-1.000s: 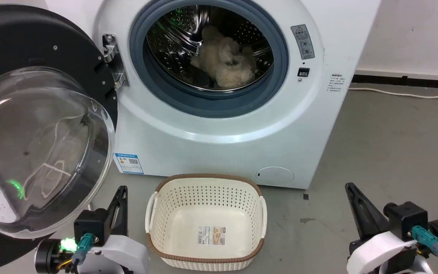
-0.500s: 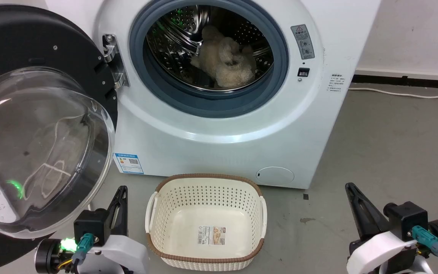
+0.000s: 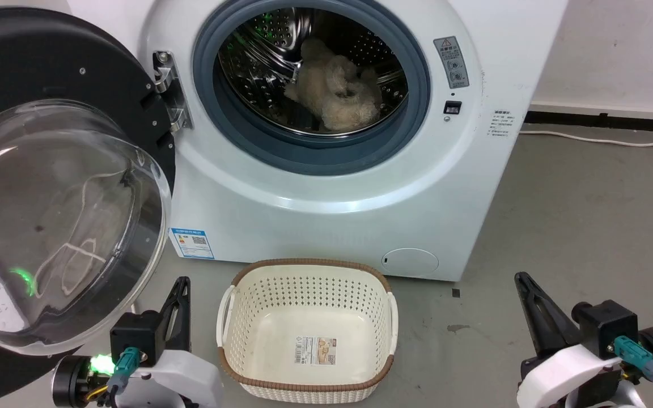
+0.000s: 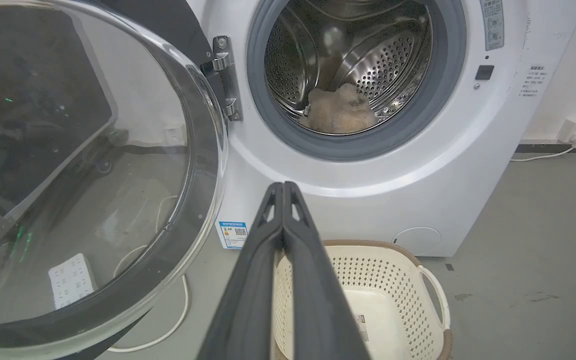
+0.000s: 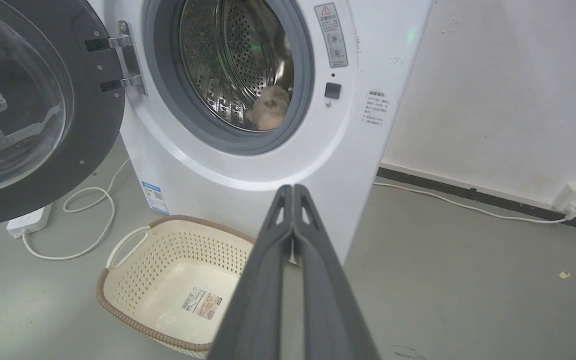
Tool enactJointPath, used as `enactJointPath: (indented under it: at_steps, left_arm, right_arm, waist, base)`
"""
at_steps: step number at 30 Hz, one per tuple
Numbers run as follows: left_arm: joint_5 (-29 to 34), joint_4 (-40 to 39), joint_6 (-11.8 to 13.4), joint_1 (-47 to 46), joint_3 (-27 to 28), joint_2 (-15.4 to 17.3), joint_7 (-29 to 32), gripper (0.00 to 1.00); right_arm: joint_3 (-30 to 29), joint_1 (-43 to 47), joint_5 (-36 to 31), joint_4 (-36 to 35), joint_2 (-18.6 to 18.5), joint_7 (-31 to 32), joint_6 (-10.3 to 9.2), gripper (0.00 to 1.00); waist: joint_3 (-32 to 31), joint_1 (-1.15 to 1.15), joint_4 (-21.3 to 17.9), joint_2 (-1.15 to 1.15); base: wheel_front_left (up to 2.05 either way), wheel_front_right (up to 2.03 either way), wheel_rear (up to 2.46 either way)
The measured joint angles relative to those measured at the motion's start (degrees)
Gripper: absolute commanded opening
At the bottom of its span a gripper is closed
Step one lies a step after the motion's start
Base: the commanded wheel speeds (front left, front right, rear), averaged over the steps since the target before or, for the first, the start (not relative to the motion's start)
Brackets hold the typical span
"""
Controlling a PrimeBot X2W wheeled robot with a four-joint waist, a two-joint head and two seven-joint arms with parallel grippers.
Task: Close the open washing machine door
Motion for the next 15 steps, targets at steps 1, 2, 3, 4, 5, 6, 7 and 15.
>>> enactJointPath:
  at_steps: [1,2,3,4,5,6,7,15]
  left_arm:
    - [0.0,0.0,0.0,0.0,0.0,0.0,0.0,0.0]
    - [0.0,0.0,0.0,0.0,0.0,0.0,0.0,0.0]
    - [0.0,0.0,0.0,0.0,0.0,0.0,0.0,0.0]
    - [0.0,0.0,0.0,0.0,0.0,0.0,0.0,0.0]
    - [0.0,0.0,0.0,0.0,0.0,0.0,0.0,0.0]
    - [0.0,0.0,0.0,0.0,0.0,0.0,0.0,0.0]
    - [0.0,0.0,0.0,0.0,0.0,0.0,0.0,0.0]
    - [0.0,0.0,0.0,0.0,0.0,0.0,0.0,0.0]
  right_arm:
    - [0.0,0.0,0.0,0.0,0.0,0.0,0.0,0.0]
    - [0.0,0.0,0.0,0.0,0.0,0.0,0.0,0.0]
    - [0.0,0.0,0.0,0.0,0.0,0.0,0.0,0.0]
    - [0.0,0.0,0.0,0.0,0.0,0.0,0.0,0.0]
    - [0.0,0.0,0.0,0.0,0.0,0.0,0.0,0.0]
    - [0.0,0.0,0.0,0.0,0.0,0.0,0.0,0.0]
    - [0.0,0.0,0.0,0.0,0.0,0.0,0.0,0.0]
    - [0.0,0.0,0.0,0.0,0.0,0.0,0.0,0.0]
  waist:
    - [0.0,0.0,0.0,0.0]
    - [0.0,0.0,0.0,0.0]
    - [0.0,0.0,0.0,0.0]
    - [0.0,0.0,0.0,0.0]
    - [0.0,0.0,0.0,0.0]
    - [0.0,0.0,0.0,0.0]
    - [0.0,0.0,0.0,0.0]
    - [0.0,0.0,0.0,0.0]
  base:
    - [0.0,0.0,0.0]
    - [0.0,0.0,0.0]
    - [0.0,0.0,0.0]
    - [0.0,0.0,0.0]
    - [0.0,0.0,0.0]
    - [0.0,0.0,0.0]
    - [0.0,0.0,0.0]
    - [0.0,0.0,0.0]
